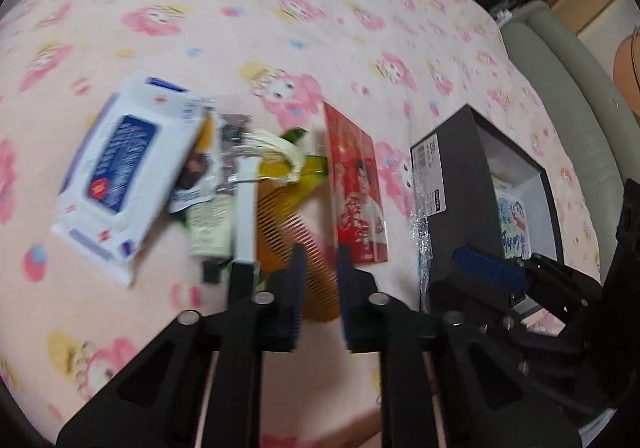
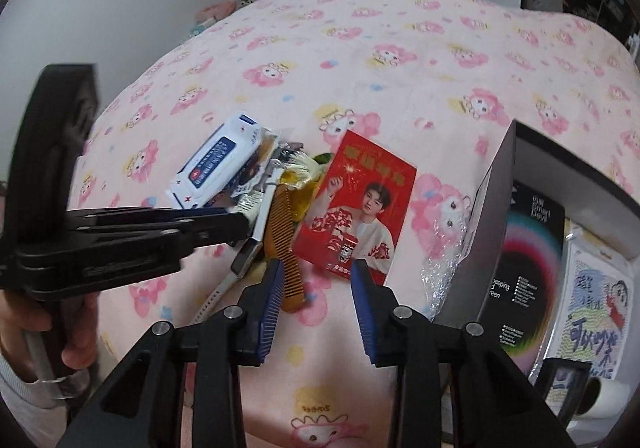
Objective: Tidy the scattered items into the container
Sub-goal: 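Close the right gripper on the red photo envelope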
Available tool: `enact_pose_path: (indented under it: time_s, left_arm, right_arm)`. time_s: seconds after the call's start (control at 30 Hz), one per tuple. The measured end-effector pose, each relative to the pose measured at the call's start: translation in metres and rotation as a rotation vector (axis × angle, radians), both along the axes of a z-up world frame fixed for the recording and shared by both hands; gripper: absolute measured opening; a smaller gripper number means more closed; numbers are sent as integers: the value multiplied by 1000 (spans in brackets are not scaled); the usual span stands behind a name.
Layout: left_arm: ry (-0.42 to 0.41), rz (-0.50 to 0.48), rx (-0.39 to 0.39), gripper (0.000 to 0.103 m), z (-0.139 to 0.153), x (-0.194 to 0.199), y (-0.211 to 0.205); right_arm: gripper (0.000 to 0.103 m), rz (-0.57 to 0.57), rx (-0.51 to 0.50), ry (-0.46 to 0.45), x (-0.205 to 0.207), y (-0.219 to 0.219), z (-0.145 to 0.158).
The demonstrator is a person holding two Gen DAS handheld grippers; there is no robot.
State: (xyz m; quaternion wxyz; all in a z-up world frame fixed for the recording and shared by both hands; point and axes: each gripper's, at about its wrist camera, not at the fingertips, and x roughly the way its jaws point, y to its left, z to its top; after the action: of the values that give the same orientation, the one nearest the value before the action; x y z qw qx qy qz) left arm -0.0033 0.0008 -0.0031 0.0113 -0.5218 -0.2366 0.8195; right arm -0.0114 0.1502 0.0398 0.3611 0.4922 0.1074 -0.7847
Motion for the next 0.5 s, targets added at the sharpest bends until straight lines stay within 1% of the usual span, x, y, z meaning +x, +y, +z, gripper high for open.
enact_pose_path:
  time_s: [0.2, 0.23, 0.33, 0.37, 0.43, 0.5]
  left_arm:
    - [-46, -30, 28, 14, -25, -26, 6]
    - [-54, -35, 33, 15, -29, -31, 7]
    - [-77, -50, 47, 15, -41, -44, 10]
    - [-86, -55, 51, 8, -45, -48, 11]
    - [-112, -61, 80, 8, -52, -50, 10]
    - [-92, -53, 98, 6, -46, -44, 5]
  right_arm:
    - [30, -35, -9, -56, -9, 7, -17]
    - [30, -40, -6, -54, -10, 7, -17]
    - [30, -46, -11, -51, -11, 10, -23]
    - [30, -48, -15, -54, -12, 11, -24]
    - [30, -47, -9, -42, -12, 10, -25]
    - [30, -43, 1, -34, -12, 11, -28]
